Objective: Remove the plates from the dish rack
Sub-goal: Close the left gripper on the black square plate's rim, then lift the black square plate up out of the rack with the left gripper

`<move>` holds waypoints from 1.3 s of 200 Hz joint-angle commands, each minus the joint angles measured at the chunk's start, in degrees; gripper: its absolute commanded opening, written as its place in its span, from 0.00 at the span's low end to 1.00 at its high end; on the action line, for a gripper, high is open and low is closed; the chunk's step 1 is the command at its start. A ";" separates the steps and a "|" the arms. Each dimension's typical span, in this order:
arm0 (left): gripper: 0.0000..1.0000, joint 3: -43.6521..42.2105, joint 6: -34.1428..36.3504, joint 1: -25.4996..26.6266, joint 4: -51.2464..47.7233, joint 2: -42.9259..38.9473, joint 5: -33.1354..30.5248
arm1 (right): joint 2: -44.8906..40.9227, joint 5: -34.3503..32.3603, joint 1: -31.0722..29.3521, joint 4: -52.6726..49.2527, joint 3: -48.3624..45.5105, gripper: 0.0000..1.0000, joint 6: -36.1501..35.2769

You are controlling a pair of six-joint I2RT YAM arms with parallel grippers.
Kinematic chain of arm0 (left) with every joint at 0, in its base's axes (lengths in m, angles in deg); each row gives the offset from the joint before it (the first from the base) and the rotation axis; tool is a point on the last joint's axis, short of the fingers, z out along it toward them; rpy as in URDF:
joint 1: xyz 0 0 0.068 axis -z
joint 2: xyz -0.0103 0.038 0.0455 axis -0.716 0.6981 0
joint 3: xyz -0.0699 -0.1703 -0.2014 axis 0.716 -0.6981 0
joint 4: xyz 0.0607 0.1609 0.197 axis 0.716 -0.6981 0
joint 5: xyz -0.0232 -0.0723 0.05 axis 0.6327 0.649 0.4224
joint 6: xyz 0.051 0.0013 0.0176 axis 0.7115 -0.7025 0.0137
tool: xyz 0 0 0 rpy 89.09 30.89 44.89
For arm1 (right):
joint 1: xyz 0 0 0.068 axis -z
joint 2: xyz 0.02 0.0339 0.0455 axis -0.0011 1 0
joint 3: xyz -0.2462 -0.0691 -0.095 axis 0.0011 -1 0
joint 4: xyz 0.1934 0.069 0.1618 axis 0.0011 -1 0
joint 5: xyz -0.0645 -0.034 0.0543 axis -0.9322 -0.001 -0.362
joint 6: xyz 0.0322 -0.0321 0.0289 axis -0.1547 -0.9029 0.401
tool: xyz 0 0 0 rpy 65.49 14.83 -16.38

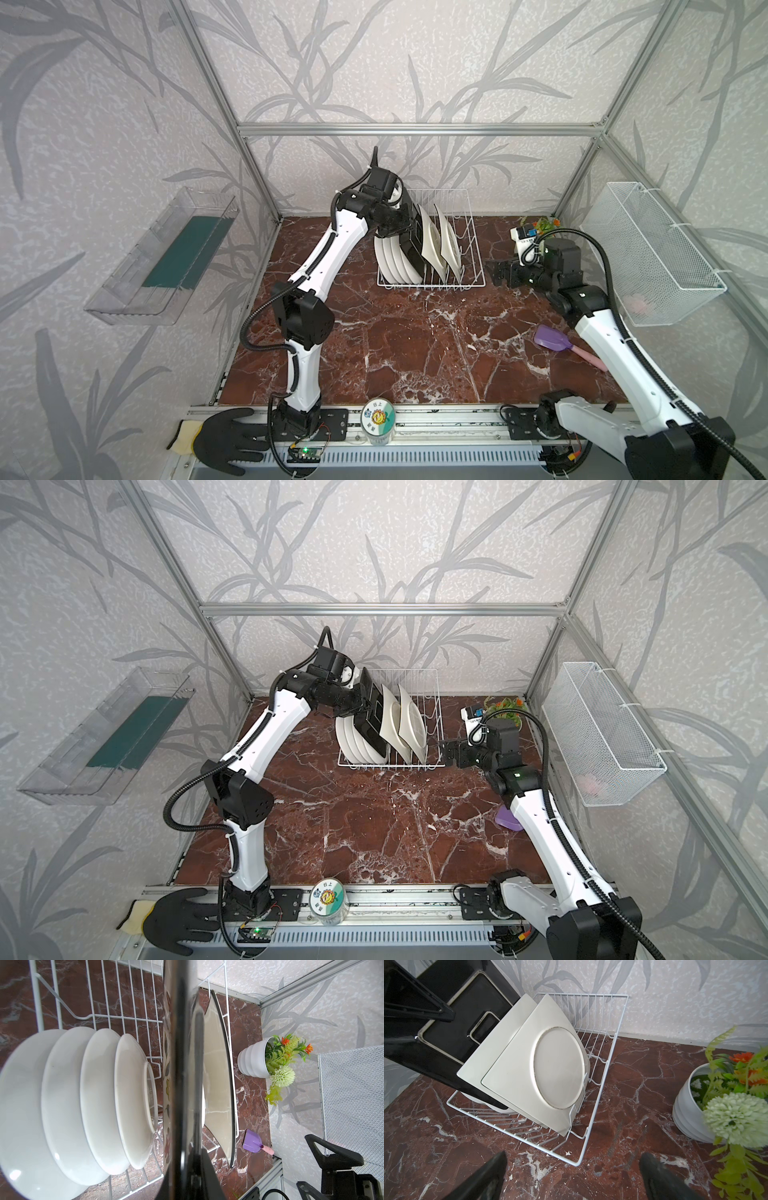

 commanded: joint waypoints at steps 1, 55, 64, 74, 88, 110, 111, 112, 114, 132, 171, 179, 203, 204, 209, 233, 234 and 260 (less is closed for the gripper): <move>0.00 3.70 1.33 -0.58 4.60 -5.61 0.35 | -0.83 0.48 -0.45 1.54 -0.28 0.99 0.40; 0.00 3.60 1.23 -1.38 5.09 -6.98 -0.04 | -0.35 0.30 -0.90 1.94 -0.11 0.99 0.77; 0.00 3.54 1.06 -1.38 5.58 -7.26 0.04 | -0.26 0.22 -0.99 2.06 -0.07 0.99 0.86; 0.00 3.48 0.81 -1.40 5.96 -7.54 0.21 | -0.17 0.22 -1.12 2.11 -0.03 0.99 0.86; 0.00 3.52 0.57 -1.46 6.31 -7.78 0.30 | -0.23 -0.03 -1.25 2.05 -0.07 0.99 0.93; 0.00 3.88 0.91 -1.69 6.02 -8.01 0.05 | -0.21 -0.26 -1.50 2.22 -0.24 0.99 1.15; 0.00 3.87 0.91 -1.71 5.98 -8.04 0.00 | -0.19 -0.28 -1.51 2.18 -0.22 0.99 1.18; 0.00 3.87 0.87 -1.72 5.91 -8.06 0.02 | -0.18 -0.30 -1.47 2.17 -0.17 0.99 1.15; 0.00 3.89 0.95 -1.77 5.91 -8.08 -0.03 | -0.17 -0.31 -1.51 2.18 -0.13 0.99 1.13; 0.00 4.04 1.17 -2.13 5.67 -8.42 -0.09 | 0.07 -0.40 -1.76 2.09 0.09 0.99 1.15; 0.00 4.13 1.81 -2.87 5.20 -9.62 -0.92 | 0.62 -0.79 -2.30 1.66 1.09 0.99 0.71; 0.00 4.13 1.83 -3.09 5.31 -9.84 -1.09 | 0.70 -0.86 -2.40 1.62 1.13 0.99 0.73; 0.00 4.46 1.90 -3.72 5.45 -10.37 -0.97 | 0.80 -1.18 -2.83 1.66 1.38 0.99 0.77; 0.00 4.47 1.89 -3.73 5.43 -10.37 -0.99 | 0.80 -1.23 -2.88 1.64 1.38 0.99 0.77; 0.00 4.63 1.91 -3.80 5.54 -10.50 -0.93 | 0.80 -1.34 -2.99 1.63 1.38 0.99 0.69; 0.00 5.42 1.77 -3.86 5.87 -10.65 -0.20 | 0.78 -1.76 -3.37 1.56 1.55 0.99 0.71; 0.00 5.48 1.78 -3.85 5.86 -10.69 -0.21 | 0.79 -1.78 -3.41 1.55 1.55 0.99 0.74; 0.00 6.80 1.89 -3.93 5.80 -10.64 -0.16 | 0.80 -1.97 -3.80 1.55 1.71 0.99 0.74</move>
